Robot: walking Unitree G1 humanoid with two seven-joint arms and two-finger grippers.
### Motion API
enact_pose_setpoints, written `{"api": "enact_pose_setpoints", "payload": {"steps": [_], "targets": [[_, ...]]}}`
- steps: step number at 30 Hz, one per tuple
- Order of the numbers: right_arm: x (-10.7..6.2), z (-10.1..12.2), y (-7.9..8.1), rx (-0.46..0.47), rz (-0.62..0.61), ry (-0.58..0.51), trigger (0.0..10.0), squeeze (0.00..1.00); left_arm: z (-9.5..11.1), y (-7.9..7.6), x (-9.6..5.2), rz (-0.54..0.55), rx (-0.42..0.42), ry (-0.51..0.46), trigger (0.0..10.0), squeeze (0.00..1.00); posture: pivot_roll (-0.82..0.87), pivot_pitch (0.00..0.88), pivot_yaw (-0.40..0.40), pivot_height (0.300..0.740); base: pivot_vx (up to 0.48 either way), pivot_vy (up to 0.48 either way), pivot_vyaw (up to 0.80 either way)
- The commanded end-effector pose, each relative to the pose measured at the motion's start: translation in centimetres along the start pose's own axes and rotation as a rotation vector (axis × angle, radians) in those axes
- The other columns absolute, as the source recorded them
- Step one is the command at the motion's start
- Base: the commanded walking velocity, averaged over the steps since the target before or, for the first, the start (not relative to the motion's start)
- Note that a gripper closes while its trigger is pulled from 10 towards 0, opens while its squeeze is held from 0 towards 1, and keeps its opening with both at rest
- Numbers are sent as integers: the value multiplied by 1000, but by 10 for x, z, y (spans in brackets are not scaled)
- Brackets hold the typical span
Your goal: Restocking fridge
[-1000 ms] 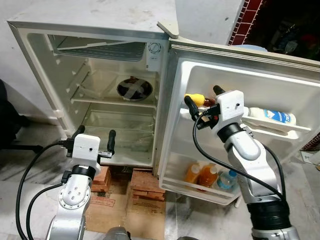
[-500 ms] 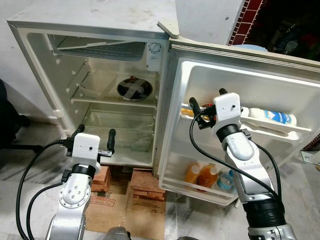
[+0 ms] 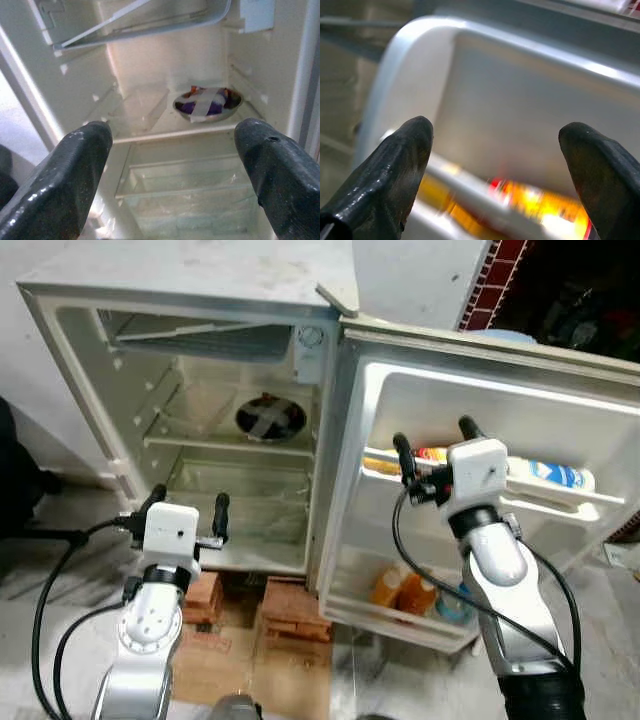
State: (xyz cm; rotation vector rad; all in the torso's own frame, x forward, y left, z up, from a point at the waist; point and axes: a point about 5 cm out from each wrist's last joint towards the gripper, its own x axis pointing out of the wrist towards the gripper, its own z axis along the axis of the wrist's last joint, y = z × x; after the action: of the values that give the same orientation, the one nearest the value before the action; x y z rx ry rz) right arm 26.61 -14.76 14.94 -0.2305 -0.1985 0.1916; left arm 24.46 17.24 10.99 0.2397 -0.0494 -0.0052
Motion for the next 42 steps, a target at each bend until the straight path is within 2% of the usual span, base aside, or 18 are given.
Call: {"api": "enact_pose_setpoints", "payload": {"steps": [1, 7, 12, 24, 32, 35, 37, 39, 40, 42], "targets": [[-5, 4, -1, -10, 9, -18, 10000, 0, -1, -2, 0, -1, 3, 5, 10000, 0, 42, 0, -42, 740, 0, 0, 0], [-22, -7, -2, -32, 29, 25, 10000, 0, -2, -3, 0, -5, 10, 8, 10000, 0, 33, 0, -35, 740, 0, 0, 0], [-33, -21, -11, -67, 2, 88, 10000, 0, -1, -3, 2, -8, 15, 1, 10000, 0, 31, 0, -30, 740, 0, -206, 0], [-31, -33, -16, -29, -38, 143, 10000, 0, 0, -2, 4, 13, 27, -7, 10000, 0, 37, 0, -27, 740, 0, -464, 0], [-29, -43, -18, 32, 3, 185, 10000, 0, 1, -1, 5, 21, 35, -11, 10000, 0, 40, 0, -26, 740, 0, -480, 0], [-28, -47, -14, 100, 94, 212, 10000, 0, 1, 0, 6, 25, 40, -13, 10000, 0, 41, 0, -25, 740, 0, -435, 0], [-31, -50, -8, 175, 200, 248, 10000, 0, 1, 0, 6, 28, 43, -13, 10000, 0, 41, 0, -23, 740, 0, -396, 0], [-40, -54, 3, 289, 373, 311, 10000, 0, 1, 1, 5, 29, 37, -18, 10000, 0, 43, 0, -23, 740, 0, -157, 0], [-48, -51, 8, 306, 503, 319, 10000, 0, 2, 1, 5, 28, 25, -20, 10000, 0, 44, 0, -23, 740, 0, 0, 0], [-55, -51, 9, 329, 587, 349, 10000, 0, 2, 1, 5, 27, 24, -19, 10000, 0, 46, 0, -23, 740, 0, 0, 0]]}}
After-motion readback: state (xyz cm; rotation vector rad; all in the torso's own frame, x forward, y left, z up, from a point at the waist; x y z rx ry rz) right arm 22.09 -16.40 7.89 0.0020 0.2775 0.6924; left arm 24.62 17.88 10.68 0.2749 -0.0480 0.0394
